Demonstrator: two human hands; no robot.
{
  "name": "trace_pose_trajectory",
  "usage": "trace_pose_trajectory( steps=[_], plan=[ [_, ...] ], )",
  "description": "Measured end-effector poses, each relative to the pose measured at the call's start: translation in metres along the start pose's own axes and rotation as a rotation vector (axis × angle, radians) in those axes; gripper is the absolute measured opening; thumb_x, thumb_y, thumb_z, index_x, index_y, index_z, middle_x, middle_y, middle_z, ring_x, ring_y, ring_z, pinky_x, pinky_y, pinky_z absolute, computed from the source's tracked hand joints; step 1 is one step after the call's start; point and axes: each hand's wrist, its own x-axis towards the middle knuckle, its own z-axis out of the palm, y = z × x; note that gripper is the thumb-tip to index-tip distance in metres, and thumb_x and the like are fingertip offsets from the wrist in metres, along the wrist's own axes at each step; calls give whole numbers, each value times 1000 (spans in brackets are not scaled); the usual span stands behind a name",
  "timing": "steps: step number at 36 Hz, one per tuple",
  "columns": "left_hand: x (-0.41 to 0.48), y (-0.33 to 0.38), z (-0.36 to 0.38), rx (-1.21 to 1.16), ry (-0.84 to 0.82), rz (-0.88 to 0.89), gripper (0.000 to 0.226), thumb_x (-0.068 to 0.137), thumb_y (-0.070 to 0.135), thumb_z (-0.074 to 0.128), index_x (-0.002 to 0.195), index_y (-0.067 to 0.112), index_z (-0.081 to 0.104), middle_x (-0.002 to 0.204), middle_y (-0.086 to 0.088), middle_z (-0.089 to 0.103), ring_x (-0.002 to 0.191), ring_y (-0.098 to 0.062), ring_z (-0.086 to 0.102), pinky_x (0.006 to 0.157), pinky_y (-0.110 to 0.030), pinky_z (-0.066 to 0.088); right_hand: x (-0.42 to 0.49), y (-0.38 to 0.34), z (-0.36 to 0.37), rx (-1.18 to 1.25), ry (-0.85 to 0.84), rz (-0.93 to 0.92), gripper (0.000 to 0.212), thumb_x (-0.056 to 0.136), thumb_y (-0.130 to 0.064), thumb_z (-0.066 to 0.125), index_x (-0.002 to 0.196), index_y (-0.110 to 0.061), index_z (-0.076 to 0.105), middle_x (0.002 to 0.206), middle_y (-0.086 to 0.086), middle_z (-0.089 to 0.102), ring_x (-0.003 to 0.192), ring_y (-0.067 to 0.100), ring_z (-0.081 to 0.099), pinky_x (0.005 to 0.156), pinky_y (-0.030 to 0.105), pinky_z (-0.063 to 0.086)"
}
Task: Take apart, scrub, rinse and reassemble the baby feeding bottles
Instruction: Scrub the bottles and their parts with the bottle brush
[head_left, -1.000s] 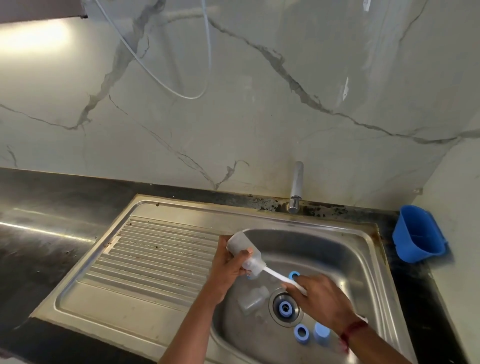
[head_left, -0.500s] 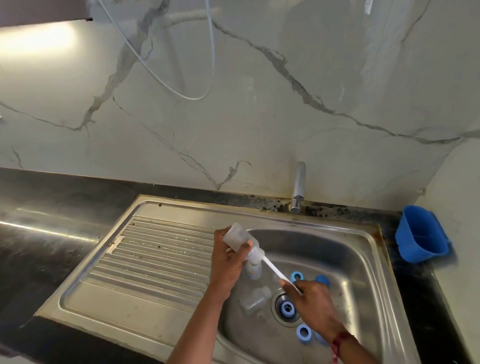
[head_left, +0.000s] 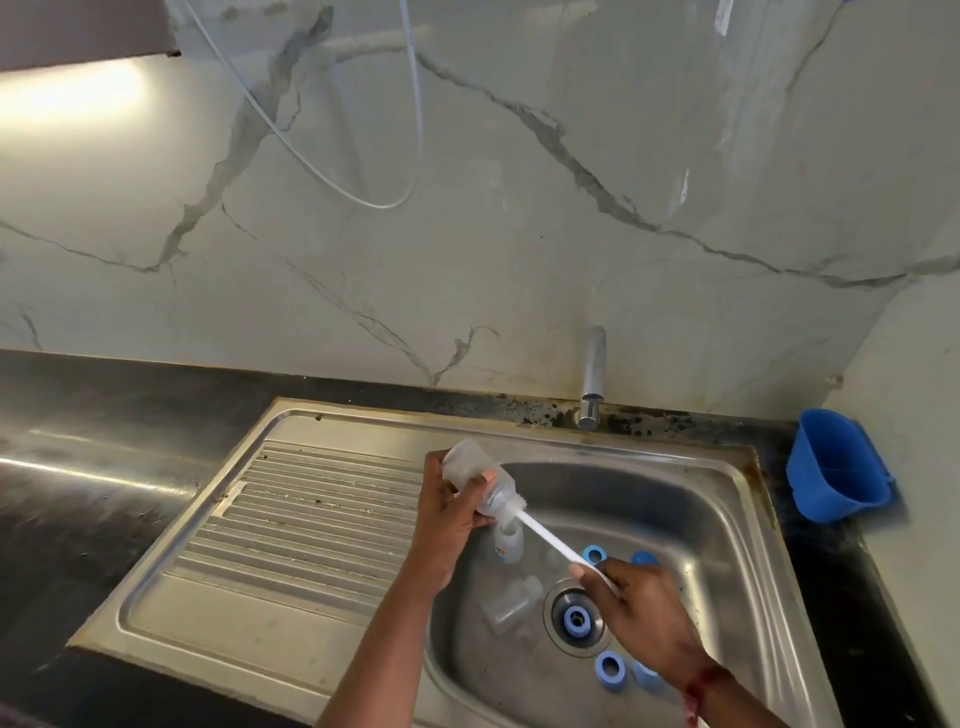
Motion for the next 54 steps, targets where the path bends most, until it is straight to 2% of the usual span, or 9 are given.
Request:
trace_pose_trajectory(
  steps=[4,11,17,22,31,38,44,48,54],
  plan=[
    [-5,-2,6,-21,47,46,53,72,39,81,112,25,49,103,3,66,99,-25,68,81,-56,59,-2,-5,10,126,10,113,76,84,-76,44,53,-7,40,43,-4,35,43,6,34,47,20,31],
    [0,1,4,218,47,117,59,69,44,80,118,36,49,100,13,68,90,-12,71,77,-46,61,1,-8,14,169,-110,223,60,92,-47,61,49,-13,36,43,-6,32,44,5,32,49,19,30],
    [6,0,-8,384,-6,146,63,70,51,75,123,29,48,100,7,66,85,-14,69,72,-41,61,5,4,5,88,-250,160,62,89,-59,55,53,-10,46,46,-6,36,47,6,35,50,19,31],
    [6,-1,-6,220,-49,41,61,68,45,76,118,22,49,104,-10,61,86,-21,67,68,-41,60,-3,0,-6,26,-285,78,43,94,-50,55,52,-44,52,46,-15,47,49,8,41,54,17,33],
    [-11,-14,-1,-155,91,-94,35,87,24,74,111,22,49,111,-9,63,100,-28,67,83,-53,57,-9,-9,-2,122,-143,130,50,92,-50,56,45,-33,46,41,-13,41,42,6,39,51,15,31],
    [-8,-10,-9,-15,269,39,51,80,29,82,118,27,49,109,-4,65,96,-20,71,78,-47,60,-12,-11,-7,-239,-183,120,59,79,-81,24,60,-29,43,56,-6,46,53,11,44,55,25,38],
    [-6,-10,-13,-46,393,-1,39,92,14,68,119,21,42,116,-11,58,97,-24,67,73,-48,61,-7,-16,-13,-450,-190,-3,113,60,-88,-27,87,-25,62,75,-2,65,68,14,61,60,25,45],
    [-6,-4,-9,-150,363,-41,37,95,11,64,122,17,39,114,-8,56,97,-23,65,64,-36,61,-6,-16,-19,-429,-155,9,97,73,-84,-10,85,-23,64,70,-3,63,65,12,59,55,18,37],
    [-7,0,-5,-158,382,-18,43,93,12,65,126,17,38,119,-6,53,106,-26,63,69,-42,62,-7,-22,-15,-229,-174,146,57,86,-71,32,58,-23,44,50,-5,45,48,9,44,51,18,37]
  ],
)
